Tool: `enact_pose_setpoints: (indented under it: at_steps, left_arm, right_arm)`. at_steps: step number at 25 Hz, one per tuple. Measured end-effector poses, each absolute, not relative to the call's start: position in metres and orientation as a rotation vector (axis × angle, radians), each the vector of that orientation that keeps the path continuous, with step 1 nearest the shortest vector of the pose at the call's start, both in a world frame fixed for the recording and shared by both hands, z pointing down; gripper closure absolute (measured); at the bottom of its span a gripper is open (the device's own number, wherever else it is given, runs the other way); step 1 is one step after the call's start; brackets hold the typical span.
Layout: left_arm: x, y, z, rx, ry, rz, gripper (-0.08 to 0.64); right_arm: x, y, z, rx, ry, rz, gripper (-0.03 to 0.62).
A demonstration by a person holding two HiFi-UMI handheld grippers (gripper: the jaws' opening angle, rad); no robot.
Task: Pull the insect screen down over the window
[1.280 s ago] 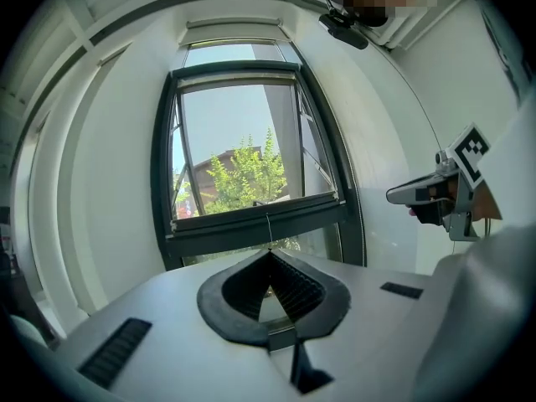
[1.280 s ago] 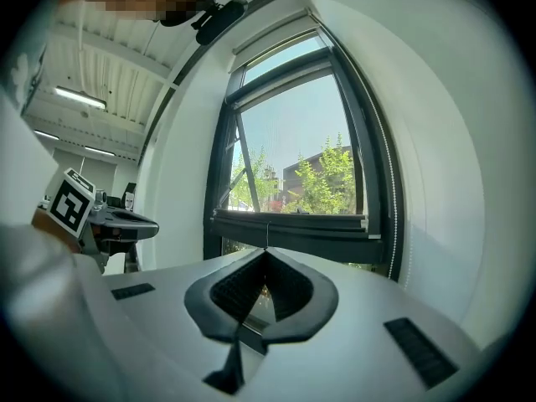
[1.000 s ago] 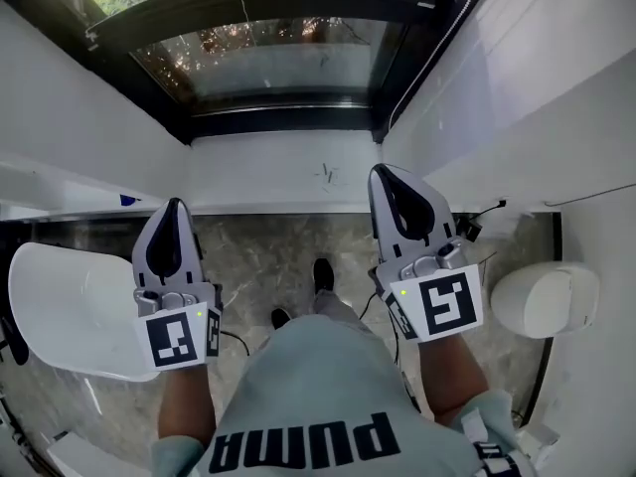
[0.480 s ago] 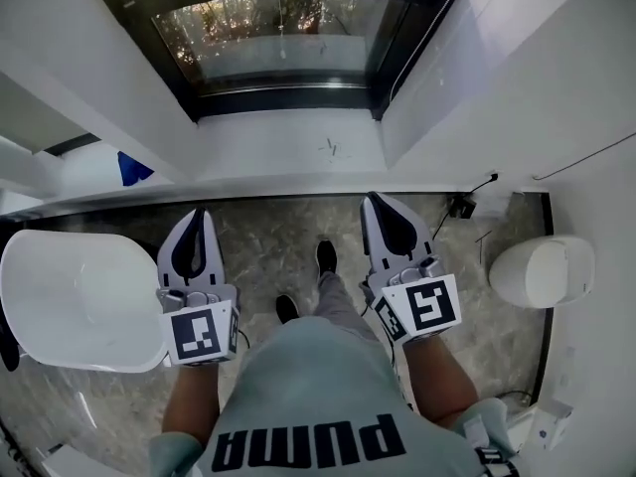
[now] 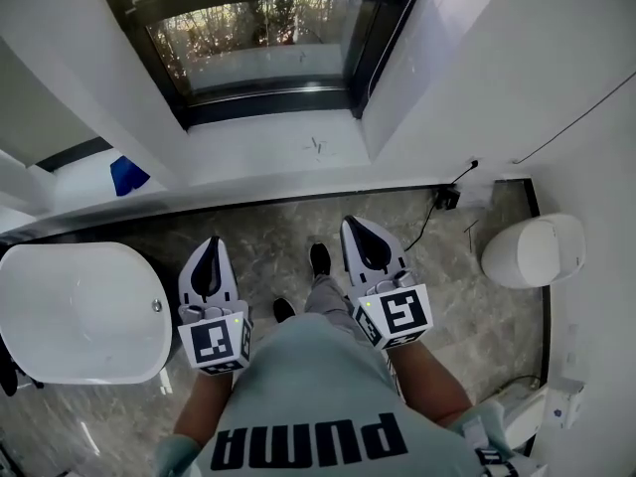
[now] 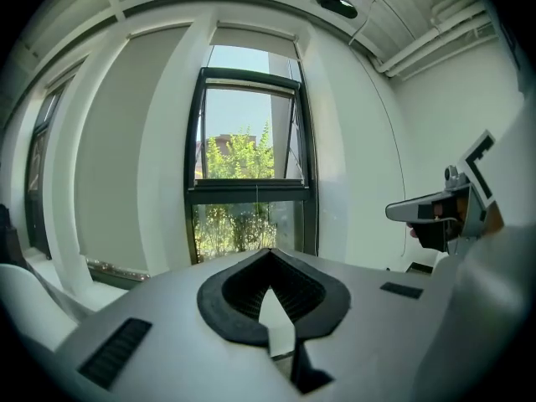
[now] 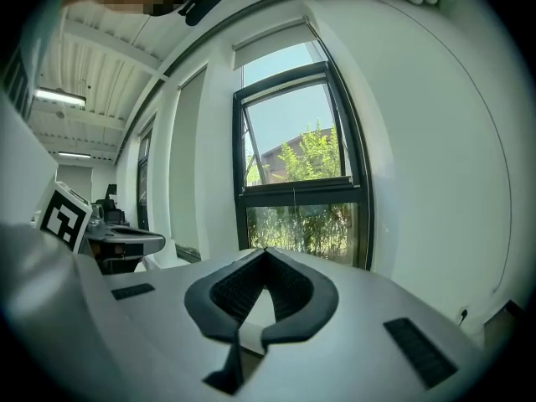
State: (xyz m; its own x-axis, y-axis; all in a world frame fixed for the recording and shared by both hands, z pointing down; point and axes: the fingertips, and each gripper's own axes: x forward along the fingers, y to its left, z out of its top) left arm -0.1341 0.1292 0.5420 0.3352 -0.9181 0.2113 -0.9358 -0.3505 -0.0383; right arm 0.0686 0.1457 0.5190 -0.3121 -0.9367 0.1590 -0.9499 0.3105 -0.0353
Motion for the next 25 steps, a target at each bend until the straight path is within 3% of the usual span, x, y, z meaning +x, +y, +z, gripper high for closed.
enact_pose_setpoints:
  at_steps: [25]
  left_arm:
    - [-0.138,0.137,0.554,2.532,-1.708,0.332,0.548]
  right_arm:
    - [0.058,0.157,0.537,1.798,-2.387,0.127,0.588]
